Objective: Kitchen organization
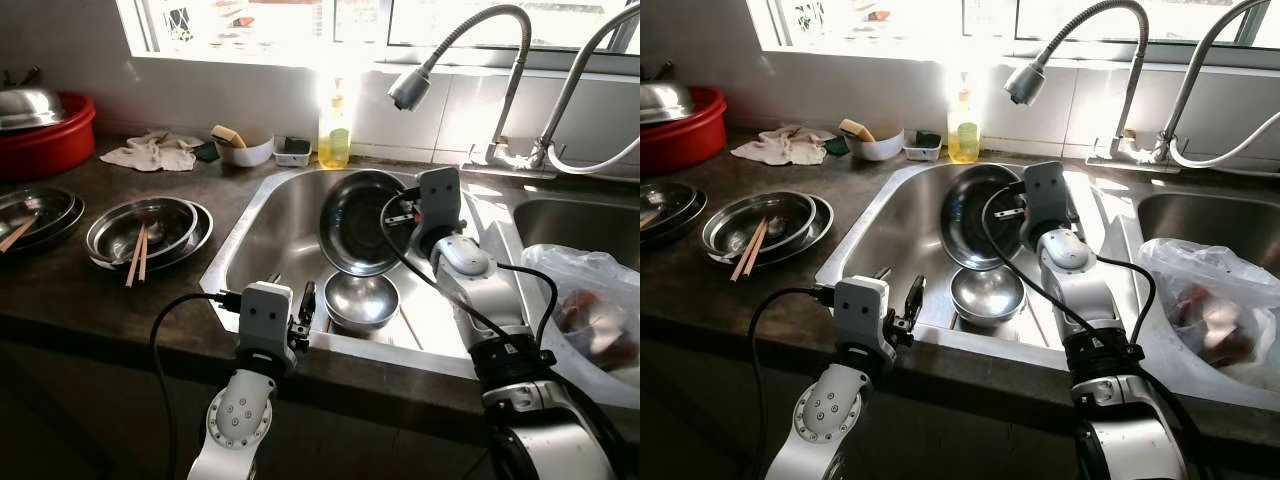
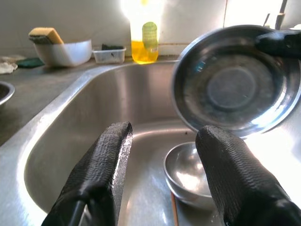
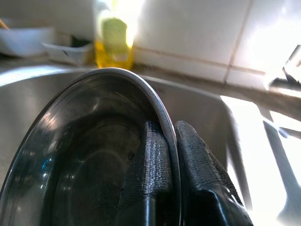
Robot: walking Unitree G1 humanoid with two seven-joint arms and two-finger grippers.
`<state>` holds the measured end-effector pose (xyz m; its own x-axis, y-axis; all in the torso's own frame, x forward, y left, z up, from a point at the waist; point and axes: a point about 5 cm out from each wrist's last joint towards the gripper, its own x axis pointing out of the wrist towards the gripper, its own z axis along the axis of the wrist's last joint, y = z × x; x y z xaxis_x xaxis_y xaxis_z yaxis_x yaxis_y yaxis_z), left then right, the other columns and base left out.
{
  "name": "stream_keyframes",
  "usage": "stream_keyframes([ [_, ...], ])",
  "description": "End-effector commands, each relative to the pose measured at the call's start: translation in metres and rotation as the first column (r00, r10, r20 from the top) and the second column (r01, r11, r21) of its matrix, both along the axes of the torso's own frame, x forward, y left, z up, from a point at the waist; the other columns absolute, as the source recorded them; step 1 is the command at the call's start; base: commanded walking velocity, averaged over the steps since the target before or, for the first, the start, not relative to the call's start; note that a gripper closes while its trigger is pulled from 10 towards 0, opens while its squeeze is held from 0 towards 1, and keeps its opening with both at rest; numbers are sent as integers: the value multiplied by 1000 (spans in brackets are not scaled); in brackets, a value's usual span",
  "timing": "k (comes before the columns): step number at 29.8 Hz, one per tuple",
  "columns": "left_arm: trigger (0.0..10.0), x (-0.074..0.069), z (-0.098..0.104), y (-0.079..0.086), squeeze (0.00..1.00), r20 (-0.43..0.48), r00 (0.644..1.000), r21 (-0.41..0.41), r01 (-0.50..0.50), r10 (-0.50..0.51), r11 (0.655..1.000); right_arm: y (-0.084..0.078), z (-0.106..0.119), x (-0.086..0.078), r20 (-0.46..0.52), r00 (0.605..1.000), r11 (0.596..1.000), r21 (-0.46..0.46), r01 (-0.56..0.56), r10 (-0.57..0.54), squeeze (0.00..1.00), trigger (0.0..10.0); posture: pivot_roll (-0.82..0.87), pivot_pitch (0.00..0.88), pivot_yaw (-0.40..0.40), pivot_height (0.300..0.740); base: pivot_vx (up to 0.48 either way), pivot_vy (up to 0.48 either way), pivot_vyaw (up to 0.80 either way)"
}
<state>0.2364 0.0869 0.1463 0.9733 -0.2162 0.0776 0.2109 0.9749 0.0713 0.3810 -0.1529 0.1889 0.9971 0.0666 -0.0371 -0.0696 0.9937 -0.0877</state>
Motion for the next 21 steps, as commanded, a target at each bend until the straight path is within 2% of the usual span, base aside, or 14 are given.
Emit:
stream_keyframes([
  [1, 10000, -3, 5, -2, 0, 15, 1000, -7, 1, -1, 1000, -3, 7, 4, 11, 1000, 1000, 16, 21, -21, 0, 10000, 63, 76, -42, 740, 0, 0, 0],
  [4, 10000, -5, 6, -2, 0, 9, 1000, -8, 5, -5, 1000, -6, -6, 4, -60, 997, 998, 36, 47, -45, 0, 10000, 65, 85, -37, 740, 0, 0, 0],
  [10, 10000, -7, 6, -1, 0, 2, 1000, -4, 14, -14, 1000, -13, -40, 0, -230, 969, 995, 10, 97, -92, 0, 10000, 74, 99, -28, 740, 0, 0, 0],
  [15, 10000, -9, 6, -2, 0, -6, 1000, -1, 23, -23, 1000, -16, -55, -5, -285, 953, 993, 18, 113, -103, 4, 10000, 78, 105, -24, 740, 0, 0, 0],
  [16, 10000, -9, 6, -2, 0, -6, 1000, -1, 23, -23, 1000, -16, -56, -5, -286, 953, 993, 20, 113, -103, 55, 10000, 78, 105, -24, 740, 0, 0, 0],
  [19, 10000, -10, 6, -1, 0, -8, 1000, -1, 24, -24, 1000, -16, -58, -6, -299, 949, 993, 27, 116, -103, 71, 10000, 76, 105, -20, 740, 0, 0, 0],
  [20, 10000, -10, 7, -1, 0, -8, 1000, -1, 25, -25, 1000, -16, -60, -6, -307, 946, 993, 27, 116, -102, 122, 10000, 76, 105, -19, 740, 0, 0, 0],
  [21, 10000, -10, 7, -1, 0, -8, 1000, -1, 25, -25, 1000, -16, -60, -6, -307, 946, 993, 27, 116, -102, 122, 10000, 76, 105, -19, 740, 0, 0, 0],
])
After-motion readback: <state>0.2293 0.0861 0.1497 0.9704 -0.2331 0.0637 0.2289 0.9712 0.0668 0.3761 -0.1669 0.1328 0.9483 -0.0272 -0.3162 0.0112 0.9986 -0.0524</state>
